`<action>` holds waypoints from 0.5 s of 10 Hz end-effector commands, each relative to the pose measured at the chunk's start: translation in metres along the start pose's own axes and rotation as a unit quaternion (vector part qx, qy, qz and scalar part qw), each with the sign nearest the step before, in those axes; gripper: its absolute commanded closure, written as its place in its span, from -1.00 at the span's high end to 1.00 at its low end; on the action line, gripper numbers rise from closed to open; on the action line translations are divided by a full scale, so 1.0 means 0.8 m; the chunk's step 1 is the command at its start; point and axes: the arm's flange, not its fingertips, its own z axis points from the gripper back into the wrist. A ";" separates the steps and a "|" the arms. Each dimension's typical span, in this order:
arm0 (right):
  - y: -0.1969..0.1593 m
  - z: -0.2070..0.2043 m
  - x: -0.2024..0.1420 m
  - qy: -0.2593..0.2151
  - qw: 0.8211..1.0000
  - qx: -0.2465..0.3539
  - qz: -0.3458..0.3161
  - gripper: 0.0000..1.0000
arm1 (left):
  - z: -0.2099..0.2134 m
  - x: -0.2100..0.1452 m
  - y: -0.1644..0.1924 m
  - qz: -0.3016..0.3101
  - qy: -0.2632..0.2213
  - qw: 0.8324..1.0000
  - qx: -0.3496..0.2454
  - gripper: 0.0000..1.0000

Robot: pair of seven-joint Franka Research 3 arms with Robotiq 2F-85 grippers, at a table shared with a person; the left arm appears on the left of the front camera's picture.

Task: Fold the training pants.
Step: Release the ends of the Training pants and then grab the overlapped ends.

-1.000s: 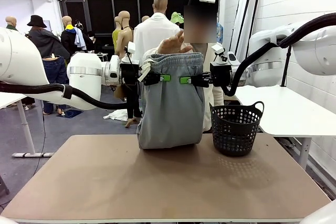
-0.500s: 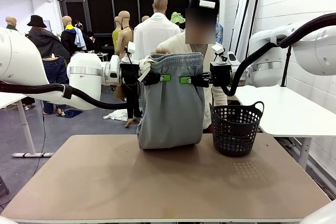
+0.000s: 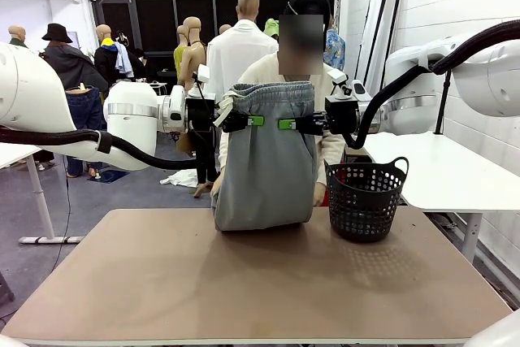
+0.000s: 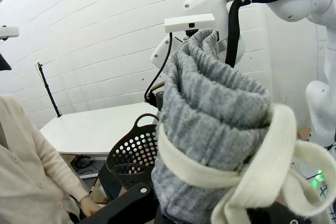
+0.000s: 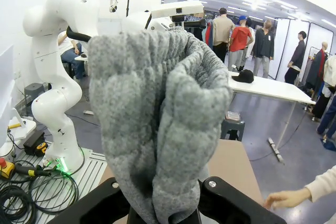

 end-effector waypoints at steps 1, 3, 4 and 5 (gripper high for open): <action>0.001 -0.001 0.002 -0.001 1.000 0.001 0.001 -1.00 | 0.001 0.004 0.000 -0.003 -0.003 1.000 0.001 -1.00; 0.001 -0.001 0.002 -0.001 1.000 0.001 0.001 -1.00 | 0.001 0.004 0.000 -0.003 -0.003 1.000 0.001 -1.00; 0.001 -0.001 0.002 -0.001 1.000 0.001 0.001 -1.00 | 0.001 0.004 0.000 -0.003 -0.003 1.000 0.001 -1.00; 0.001 -0.001 0.002 -0.001 1.000 0.001 0.001 -1.00 | 0.001 0.004 0.000 -0.003 -0.003 1.000 0.001 -1.00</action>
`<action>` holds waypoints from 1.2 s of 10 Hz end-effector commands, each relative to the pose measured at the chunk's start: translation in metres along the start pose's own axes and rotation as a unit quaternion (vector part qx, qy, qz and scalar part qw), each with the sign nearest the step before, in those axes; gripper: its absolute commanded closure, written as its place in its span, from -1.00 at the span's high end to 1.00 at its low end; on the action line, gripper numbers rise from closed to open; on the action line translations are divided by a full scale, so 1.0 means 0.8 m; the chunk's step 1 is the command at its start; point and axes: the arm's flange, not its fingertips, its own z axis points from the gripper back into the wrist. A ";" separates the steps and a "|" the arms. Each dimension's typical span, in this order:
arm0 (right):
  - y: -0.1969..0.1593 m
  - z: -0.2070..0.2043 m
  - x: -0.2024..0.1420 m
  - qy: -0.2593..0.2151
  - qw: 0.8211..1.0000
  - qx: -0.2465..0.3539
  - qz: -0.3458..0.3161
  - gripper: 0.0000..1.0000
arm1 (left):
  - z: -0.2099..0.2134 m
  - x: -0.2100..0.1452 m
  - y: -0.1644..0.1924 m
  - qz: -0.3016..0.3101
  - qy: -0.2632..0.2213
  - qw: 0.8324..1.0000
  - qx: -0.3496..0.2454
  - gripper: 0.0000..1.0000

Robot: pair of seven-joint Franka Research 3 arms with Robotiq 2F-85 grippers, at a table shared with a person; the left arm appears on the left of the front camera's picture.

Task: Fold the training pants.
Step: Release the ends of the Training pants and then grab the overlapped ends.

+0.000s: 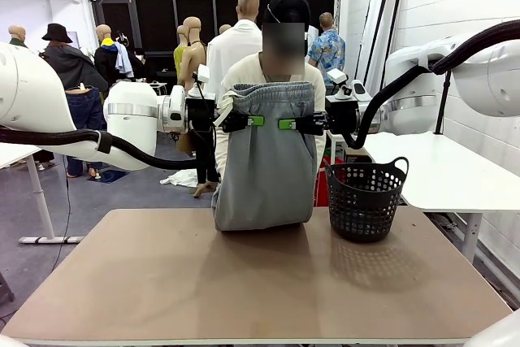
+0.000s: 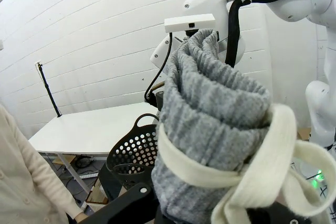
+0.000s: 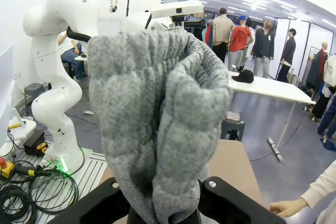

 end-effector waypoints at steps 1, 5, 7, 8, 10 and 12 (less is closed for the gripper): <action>0.001 -0.001 0.002 -0.001 1.000 0.001 0.001 -1.00 | 0.001 0.004 0.000 -0.003 -0.003 1.000 0.001 -1.00; 0.001 -0.001 0.002 -0.001 1.000 0.001 0.001 -1.00 | 0.001 0.004 0.000 -0.003 -0.003 1.000 0.001 -1.00; 0.001 -0.001 0.002 -0.001 1.000 0.001 0.001 -1.00 | 0.001 0.004 0.000 -0.003 -0.003 1.000 0.001 -1.00; 0.001 -0.001 0.002 -0.001 1.000 0.001 0.001 -1.00 | 0.001 0.004 0.000 -0.003 -0.003 1.000 0.001 -1.00; 0.001 -0.001 0.002 -0.001 1.000 0.001 0.001 -1.00 | 0.001 0.004 0.000 -0.003 -0.003 1.000 0.001 -1.00; 0.001 -0.001 0.002 -0.001 1.000 0.001 0.001 -1.00 | 0.001 0.004 0.000 -0.003 -0.003 1.000 0.001 -1.00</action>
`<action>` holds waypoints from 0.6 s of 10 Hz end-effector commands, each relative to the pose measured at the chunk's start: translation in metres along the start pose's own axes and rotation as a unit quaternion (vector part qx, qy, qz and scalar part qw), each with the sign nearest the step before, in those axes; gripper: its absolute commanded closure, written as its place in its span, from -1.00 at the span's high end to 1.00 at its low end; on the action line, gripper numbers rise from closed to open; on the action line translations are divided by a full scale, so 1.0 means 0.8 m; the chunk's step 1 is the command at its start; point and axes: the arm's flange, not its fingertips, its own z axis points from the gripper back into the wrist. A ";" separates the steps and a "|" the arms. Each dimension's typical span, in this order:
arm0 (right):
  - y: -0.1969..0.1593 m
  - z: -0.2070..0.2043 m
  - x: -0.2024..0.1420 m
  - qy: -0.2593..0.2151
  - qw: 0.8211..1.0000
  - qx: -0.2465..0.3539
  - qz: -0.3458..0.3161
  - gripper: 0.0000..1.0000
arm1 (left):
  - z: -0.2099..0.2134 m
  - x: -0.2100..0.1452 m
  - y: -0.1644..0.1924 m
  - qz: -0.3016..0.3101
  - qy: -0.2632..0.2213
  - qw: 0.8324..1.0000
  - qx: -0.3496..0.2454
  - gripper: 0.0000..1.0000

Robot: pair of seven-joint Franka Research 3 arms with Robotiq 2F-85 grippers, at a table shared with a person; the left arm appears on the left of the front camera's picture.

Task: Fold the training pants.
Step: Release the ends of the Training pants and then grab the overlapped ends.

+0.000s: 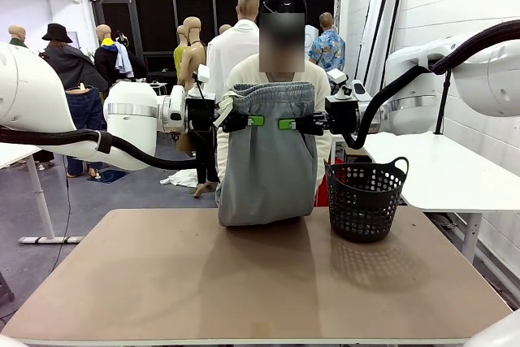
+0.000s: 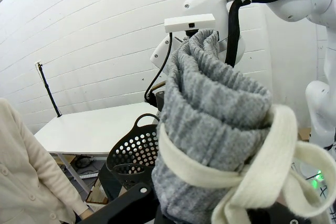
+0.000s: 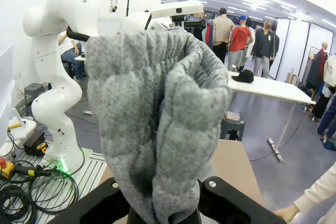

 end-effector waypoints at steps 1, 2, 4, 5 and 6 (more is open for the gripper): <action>0.001 -0.001 0.002 -0.001 1.000 0.001 0.001 -1.00 | 0.001 0.004 0.000 -0.003 -0.003 1.000 0.001 -1.00; 0.001 -0.001 0.002 -0.001 1.000 0.001 0.001 -1.00 | 0.001 0.004 0.000 -0.003 -0.003 1.000 0.001 -1.00; 0.001 -0.001 0.002 -0.001 1.000 0.001 0.001 -1.00 | 0.001 0.004 0.000 -0.003 -0.003 1.000 0.001 -1.00; 0.001 -0.001 0.002 -0.001 1.000 0.001 0.001 -1.00 | 0.001 0.004 0.000 -0.003 -0.003 1.000 0.001 -1.00; 0.001 -0.001 0.002 -0.001 1.000 0.001 0.001 -1.00 | 0.001 0.004 0.000 -0.003 -0.003 1.000 0.001 -1.00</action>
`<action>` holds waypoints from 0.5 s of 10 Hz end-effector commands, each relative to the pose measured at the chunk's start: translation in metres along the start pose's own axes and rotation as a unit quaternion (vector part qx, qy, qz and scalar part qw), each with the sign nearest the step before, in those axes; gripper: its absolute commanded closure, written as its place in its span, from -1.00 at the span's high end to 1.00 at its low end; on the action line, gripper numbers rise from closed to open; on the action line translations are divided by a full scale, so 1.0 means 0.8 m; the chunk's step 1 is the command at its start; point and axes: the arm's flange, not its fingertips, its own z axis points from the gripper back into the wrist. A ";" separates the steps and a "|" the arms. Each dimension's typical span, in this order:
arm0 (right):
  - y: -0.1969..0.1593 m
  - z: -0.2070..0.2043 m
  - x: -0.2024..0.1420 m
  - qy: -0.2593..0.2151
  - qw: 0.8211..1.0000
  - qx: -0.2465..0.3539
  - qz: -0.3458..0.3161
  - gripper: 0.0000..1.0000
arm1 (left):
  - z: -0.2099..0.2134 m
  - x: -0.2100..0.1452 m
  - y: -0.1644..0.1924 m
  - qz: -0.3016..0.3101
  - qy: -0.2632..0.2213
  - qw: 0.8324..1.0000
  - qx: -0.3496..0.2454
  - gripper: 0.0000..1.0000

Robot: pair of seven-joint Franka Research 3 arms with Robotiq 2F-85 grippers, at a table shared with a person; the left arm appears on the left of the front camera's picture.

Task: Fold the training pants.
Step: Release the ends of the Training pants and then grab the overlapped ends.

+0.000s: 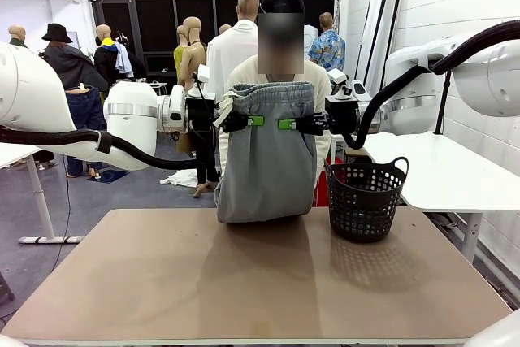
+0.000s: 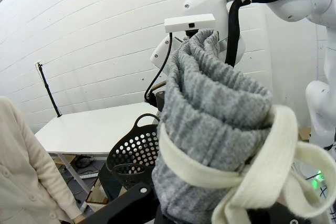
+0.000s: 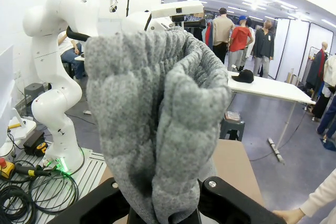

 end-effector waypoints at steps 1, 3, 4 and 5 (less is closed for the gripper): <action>0.001 -0.001 0.002 -0.001 1.000 0.001 0.001 -1.00 | 0.001 0.004 0.000 -0.003 -0.003 1.000 0.001 -1.00; 0.001 -0.001 0.002 -0.001 1.000 0.001 0.001 -1.00 | 0.001 0.004 0.000 -0.003 -0.003 1.000 0.001 -1.00; 0.001 -0.001 0.002 -0.001 1.000 0.001 0.001 -1.00 | 0.001 0.004 0.000 -0.003 -0.003 1.000 0.001 -1.00; 0.001 -0.001 0.002 -0.001 1.000 0.001 0.001 -1.00 | 0.001 0.004 0.000 -0.003 -0.003 1.000 0.001 -1.00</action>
